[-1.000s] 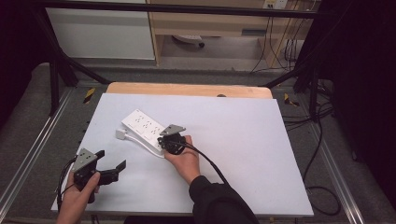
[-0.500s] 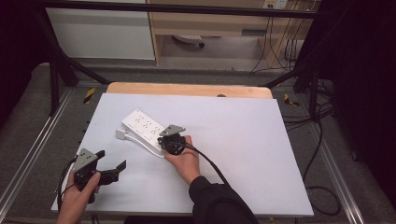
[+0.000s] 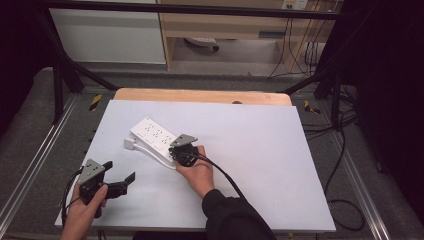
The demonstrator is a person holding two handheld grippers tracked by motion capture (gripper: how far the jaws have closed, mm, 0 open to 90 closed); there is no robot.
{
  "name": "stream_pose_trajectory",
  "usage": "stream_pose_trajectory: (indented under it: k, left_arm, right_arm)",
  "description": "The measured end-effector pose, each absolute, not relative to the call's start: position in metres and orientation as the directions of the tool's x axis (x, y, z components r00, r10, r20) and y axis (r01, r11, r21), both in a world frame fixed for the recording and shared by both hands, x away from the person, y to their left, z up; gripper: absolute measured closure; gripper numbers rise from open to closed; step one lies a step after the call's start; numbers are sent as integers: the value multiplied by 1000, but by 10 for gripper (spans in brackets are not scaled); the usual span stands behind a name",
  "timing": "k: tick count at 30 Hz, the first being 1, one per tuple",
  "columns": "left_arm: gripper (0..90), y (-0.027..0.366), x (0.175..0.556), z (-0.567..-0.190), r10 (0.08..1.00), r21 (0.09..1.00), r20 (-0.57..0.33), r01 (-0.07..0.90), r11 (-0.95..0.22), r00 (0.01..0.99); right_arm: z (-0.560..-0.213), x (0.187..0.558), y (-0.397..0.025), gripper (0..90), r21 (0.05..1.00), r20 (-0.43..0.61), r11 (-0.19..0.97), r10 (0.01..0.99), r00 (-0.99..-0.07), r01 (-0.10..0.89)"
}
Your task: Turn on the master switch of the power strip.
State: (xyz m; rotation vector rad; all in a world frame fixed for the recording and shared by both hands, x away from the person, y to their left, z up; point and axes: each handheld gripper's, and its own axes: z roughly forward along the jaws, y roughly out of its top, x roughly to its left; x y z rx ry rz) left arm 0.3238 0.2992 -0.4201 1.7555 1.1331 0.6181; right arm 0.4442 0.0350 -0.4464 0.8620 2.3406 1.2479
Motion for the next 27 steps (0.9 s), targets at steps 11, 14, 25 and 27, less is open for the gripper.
stream_pose_trajectory:
  k: [11,14,25,27]
  left_arm:
    - [65,299,324,-420,890,893,-68,426,-147,450]
    - [65,299,324,-420,890,893,-68,425,-146,450]
    - [65,300,324,-420,890,894,-70,424,-144,450]
    - [65,300,324,-420,890,894,-70,424,-144,451]
  right_arm:
    - [-446,444,35,900,835,-11,419,661,-750,357]
    - [-446,445,34,900,835,2,412,662,-750,366]
    - [-448,444,34,900,842,1,400,669,-744,361]
    - [-448,444,34,900,843,3,399,668,-744,362]
